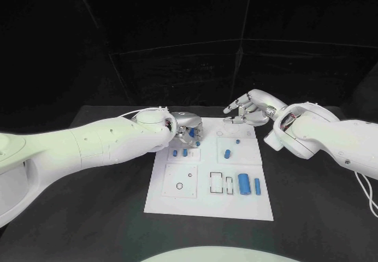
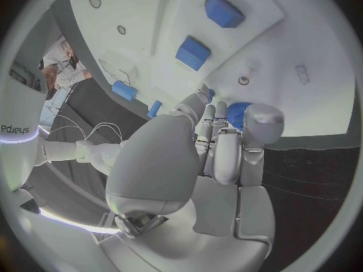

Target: Assemble the parts on the task board

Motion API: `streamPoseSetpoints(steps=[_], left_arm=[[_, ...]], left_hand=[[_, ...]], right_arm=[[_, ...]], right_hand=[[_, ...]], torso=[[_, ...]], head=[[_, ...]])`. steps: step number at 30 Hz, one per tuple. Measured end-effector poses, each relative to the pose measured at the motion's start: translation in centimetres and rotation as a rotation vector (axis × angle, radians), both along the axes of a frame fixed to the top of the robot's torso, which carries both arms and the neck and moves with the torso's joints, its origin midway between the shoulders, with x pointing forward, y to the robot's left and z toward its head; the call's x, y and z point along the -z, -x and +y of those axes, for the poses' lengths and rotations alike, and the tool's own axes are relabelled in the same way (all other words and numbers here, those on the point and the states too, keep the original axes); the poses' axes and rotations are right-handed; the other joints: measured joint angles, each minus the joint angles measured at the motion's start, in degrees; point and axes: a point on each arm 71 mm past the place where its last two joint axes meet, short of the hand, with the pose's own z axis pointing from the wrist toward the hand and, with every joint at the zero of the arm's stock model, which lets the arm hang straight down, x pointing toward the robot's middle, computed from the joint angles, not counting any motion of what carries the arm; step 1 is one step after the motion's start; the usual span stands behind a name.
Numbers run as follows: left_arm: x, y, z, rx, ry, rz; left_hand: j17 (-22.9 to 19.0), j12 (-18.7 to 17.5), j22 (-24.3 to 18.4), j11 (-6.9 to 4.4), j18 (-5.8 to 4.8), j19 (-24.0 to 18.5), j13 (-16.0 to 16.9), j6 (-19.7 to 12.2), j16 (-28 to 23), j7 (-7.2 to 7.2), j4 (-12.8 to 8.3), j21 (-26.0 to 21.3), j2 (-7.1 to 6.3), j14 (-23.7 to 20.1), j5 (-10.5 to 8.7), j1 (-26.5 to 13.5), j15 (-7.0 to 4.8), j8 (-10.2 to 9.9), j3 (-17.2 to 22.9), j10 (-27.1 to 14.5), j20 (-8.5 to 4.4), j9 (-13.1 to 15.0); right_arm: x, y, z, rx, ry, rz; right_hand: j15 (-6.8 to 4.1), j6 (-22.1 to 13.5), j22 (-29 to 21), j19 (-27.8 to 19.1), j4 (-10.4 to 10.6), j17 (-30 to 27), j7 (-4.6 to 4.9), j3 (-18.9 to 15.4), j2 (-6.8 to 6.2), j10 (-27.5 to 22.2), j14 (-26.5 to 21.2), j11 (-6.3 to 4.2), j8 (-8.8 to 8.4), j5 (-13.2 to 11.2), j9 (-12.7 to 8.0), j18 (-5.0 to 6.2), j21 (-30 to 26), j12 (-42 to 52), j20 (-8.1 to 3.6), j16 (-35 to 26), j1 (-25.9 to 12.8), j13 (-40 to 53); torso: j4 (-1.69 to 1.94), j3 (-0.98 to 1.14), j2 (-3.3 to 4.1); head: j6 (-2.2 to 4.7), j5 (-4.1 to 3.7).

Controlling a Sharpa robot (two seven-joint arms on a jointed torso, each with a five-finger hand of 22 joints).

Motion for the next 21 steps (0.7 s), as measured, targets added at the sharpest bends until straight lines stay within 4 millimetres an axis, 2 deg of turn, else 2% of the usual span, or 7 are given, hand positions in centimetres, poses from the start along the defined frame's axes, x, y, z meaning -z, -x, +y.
streamPoseSetpoints(steps=[1, 19, 21], left_arm=[[0.02, 0.01, -0.03, 0.001, -0.001, 0.001], [0.32, -0.03, -0.51, 0.009, -0.016, 0.011], [0.32, -0.07, -0.61, 0.008, -0.017, 0.012]], left_hand=[[-0.1, -0.2, 0.2, -0.01, -0.49, 0.0, -0.2, 0.4, 0.0, -0.01, 0.1, 0.2, 0.00, -0.1, 0.00, 0.0, -0.06, 0.0, 0.3, 0.4, 0.00, -0.1], [-0.6, -1.2, 1.7, -0.10, -0.48, 0.2, -1.1, 1.3, 0.0, -0.11, -0.1, 1.4, 0.22, -0.1, 0.00, -0.2, -0.06, -0.7, 1.8, 1.7, -0.19, -0.6], [-0.8, -1.7, 2.2, -0.24, -0.48, 0.3, -1.3, 1.3, 0.0, -0.11, 0.1, 2.1, 0.56, -0.1, 0.00, -0.6, -0.06, -0.8, 2.2, 2.1, -0.09, -0.7]], right_arm=[[0.00, 0.00, 0.01, 0.000, 0.000, 0.000], [0.01, -0.01, 0.15, -0.002, 0.001, 0.000], [0.01, -0.01, 0.16, -0.002, 0.001, 0.000]], right_hand=[[0.00, 0.0, 0.0, 0.0, 0.0, 0.0, 0.00, 0.0, 0.02, 0.0, 0.0, 0.00, 0.00, 0.0, 0.0, 0.00, 0.0, 0.0, 0.00, 0.0, 0.0, 0.0], [0.00, 0.0, 0.0, 0.0, 0.0, 0.0, 0.00, 0.0, 0.23, 0.0, 0.0, 0.00, 0.00, 0.0, 0.0, 0.00, 0.0, 0.0, 0.00, 0.0, 0.2, 0.1], [0.00, 0.0, 0.0, 0.0, 0.0, 0.0, 0.00, 0.0, 0.23, 0.0, 0.0, 0.00, 0.00, 0.0, 0.0, 0.00, 0.0, 0.0, 0.00, 0.0, 0.2, 0.1]], torso=[[0.00, 0.01, -0.01], [0.01, 0.02, -0.01], [-0.01, 0.02, 0.00]], head=[[0.01, 0.00], [0.06, -0.02], [0.07, 0.01]])
